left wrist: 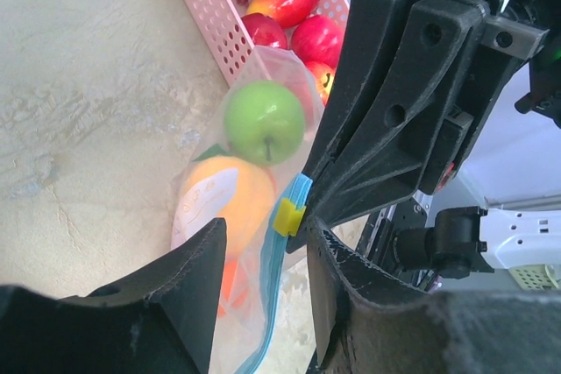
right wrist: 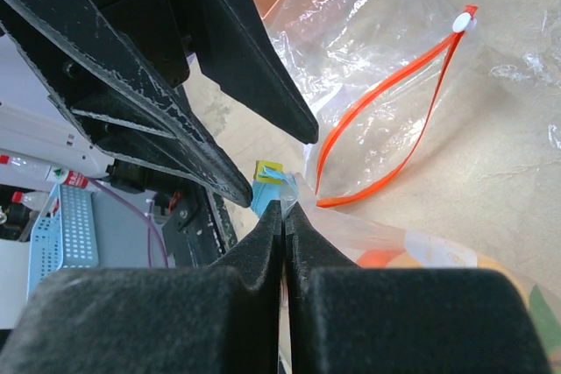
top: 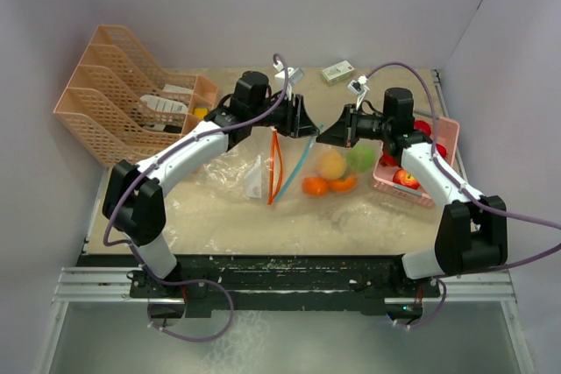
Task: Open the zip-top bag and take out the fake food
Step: Unzip the zipper food storage bag at the center of the board.
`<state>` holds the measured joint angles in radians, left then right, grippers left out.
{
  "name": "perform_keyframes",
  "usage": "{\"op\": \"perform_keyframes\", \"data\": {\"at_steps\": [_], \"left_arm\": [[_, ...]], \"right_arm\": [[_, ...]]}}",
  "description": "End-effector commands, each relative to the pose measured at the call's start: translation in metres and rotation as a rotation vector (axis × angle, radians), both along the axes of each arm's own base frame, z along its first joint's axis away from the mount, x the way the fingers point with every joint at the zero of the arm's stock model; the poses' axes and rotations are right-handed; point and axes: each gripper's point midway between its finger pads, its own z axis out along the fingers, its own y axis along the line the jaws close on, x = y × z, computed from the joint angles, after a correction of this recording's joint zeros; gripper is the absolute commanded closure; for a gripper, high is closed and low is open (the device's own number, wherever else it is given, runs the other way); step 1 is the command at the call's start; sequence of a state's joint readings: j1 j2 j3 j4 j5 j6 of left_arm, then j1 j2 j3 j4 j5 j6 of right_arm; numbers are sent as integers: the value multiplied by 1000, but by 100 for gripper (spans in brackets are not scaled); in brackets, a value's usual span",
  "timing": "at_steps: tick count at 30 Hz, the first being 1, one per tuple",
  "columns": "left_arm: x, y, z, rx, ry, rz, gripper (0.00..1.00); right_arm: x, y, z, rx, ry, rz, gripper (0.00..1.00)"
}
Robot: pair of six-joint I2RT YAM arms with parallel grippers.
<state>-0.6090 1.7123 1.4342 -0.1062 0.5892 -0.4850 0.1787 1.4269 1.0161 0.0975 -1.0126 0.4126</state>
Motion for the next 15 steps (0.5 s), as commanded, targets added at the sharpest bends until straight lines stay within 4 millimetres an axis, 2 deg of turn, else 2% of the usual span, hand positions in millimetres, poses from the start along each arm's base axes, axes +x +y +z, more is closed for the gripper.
{"op": "perform_keyframes", "data": {"at_steps": [1, 3, 15], "left_arm": [[4, -6, 38, -48, -101, -18, 55], [4, -7, 37, -49, -98, -22, 57], [0, -9, 27, -38, -72, -38, 85]], "right_arm": [[3, 3, 7, 13, -38, 11, 100], [2, 3, 6, 13, -35, 12, 100], [3, 3, 7, 15, -34, 12, 100]]}}
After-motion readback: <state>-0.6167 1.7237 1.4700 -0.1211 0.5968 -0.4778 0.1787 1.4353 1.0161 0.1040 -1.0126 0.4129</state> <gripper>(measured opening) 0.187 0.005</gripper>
